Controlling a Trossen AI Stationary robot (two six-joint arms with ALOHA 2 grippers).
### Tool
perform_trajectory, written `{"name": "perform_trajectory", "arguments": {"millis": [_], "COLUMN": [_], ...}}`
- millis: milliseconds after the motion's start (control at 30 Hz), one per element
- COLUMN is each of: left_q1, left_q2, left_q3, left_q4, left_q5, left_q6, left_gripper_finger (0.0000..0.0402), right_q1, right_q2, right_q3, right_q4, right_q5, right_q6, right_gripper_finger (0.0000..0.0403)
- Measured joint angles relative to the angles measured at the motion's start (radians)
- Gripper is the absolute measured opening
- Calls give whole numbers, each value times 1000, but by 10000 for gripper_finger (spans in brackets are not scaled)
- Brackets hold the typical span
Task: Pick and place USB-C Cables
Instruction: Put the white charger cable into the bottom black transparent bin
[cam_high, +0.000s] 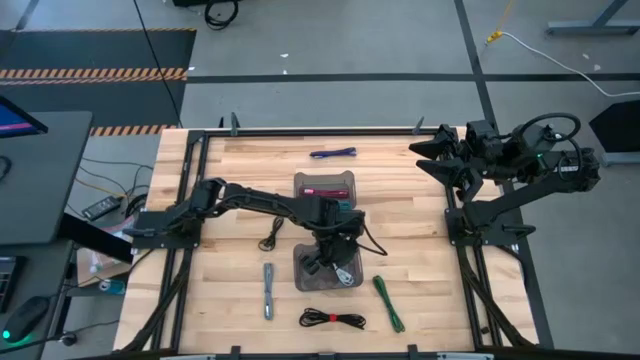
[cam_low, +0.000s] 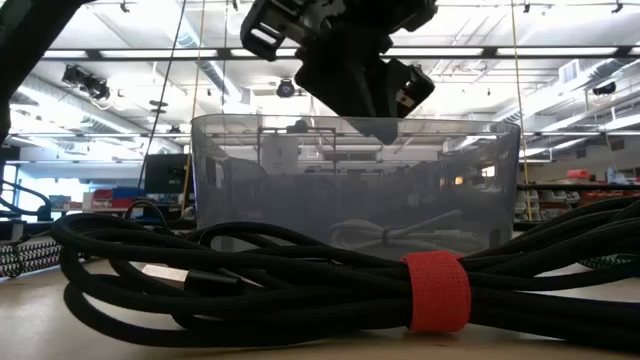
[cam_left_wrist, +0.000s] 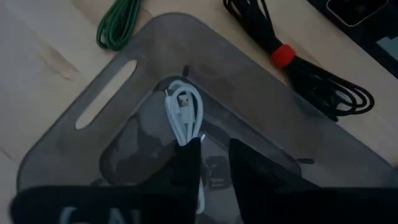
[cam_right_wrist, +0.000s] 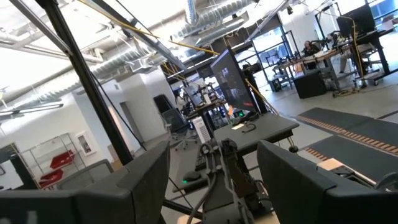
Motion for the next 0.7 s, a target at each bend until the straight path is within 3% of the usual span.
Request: {"name": "perform_trajectory", "arguments": {"millis": [333,467,700], "left_q1": [-10,-10,-22], "left_q2": [34,32,83], "left_q3": [0,0,-1], "left_q4": [15,36,43], "left_q5": [-9,-80,-33], "left_q6": [87,115,108], "left_gripper_finger": [159,158,136], "right_q1": [0,0,0], "right_q2": [-1,-7,-14], "right_q3": [0,0,0], "right_q4": [10,13,19], "right_q5": [8,25,27], "right_q6": [-6,-26,-27], "right_gripper_finger": [248,248,248]}}
